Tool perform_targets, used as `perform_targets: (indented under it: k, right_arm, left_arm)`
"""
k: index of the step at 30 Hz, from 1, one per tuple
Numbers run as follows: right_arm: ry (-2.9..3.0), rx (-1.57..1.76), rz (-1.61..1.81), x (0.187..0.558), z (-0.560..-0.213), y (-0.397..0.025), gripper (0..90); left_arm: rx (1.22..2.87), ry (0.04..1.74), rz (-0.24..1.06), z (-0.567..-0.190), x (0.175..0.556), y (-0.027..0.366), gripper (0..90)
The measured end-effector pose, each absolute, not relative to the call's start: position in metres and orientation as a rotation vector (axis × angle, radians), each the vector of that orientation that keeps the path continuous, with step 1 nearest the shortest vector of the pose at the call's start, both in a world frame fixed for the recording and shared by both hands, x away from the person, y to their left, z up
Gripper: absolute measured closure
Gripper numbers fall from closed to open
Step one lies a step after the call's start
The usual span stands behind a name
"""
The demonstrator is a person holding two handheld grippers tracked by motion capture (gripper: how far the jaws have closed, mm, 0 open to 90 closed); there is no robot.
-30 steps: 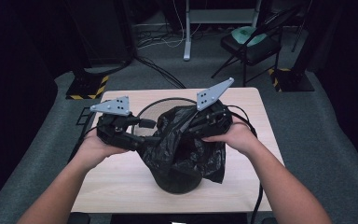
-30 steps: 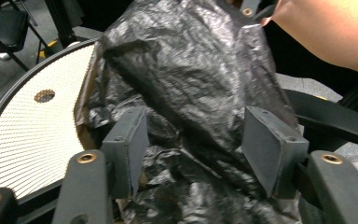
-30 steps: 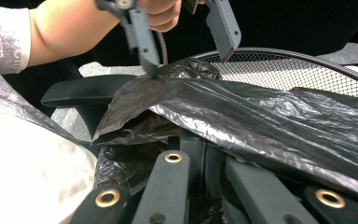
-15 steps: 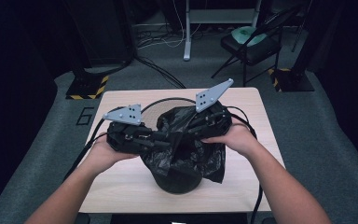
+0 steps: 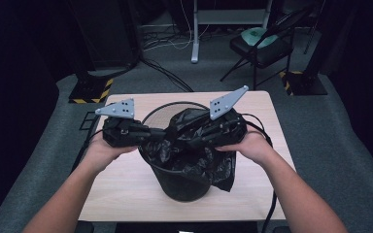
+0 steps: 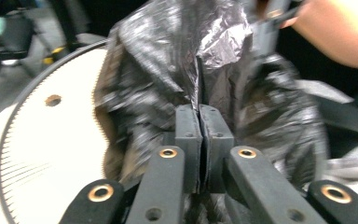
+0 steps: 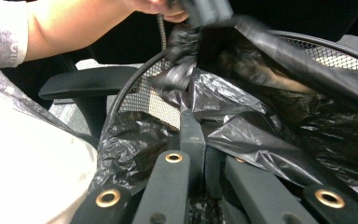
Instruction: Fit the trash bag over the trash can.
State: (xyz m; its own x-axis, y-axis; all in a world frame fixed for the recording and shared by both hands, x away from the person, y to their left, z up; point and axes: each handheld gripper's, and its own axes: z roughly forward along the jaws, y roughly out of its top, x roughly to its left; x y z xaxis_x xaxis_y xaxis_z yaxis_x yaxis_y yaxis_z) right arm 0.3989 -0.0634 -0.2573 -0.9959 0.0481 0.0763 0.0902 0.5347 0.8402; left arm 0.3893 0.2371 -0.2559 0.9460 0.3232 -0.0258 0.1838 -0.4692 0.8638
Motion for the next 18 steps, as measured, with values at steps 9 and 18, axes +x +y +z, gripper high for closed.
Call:
perform_targets:
  k: [9, 18]
  right_arm:
    - [-2.718, -0.102, -1.500, 0.388, -0.255, -0.070, 89.2]
    - [-2.721, -0.073, -1.518, 0.380, -0.250, -0.067, 89.1]
  left_arm:
    - [2.037, 0.485, 0.241, -0.257, 0.411, 0.262, 89.2]
    - [2.014, 0.528, 0.267, -0.242, 0.409, 0.279, 89.2]
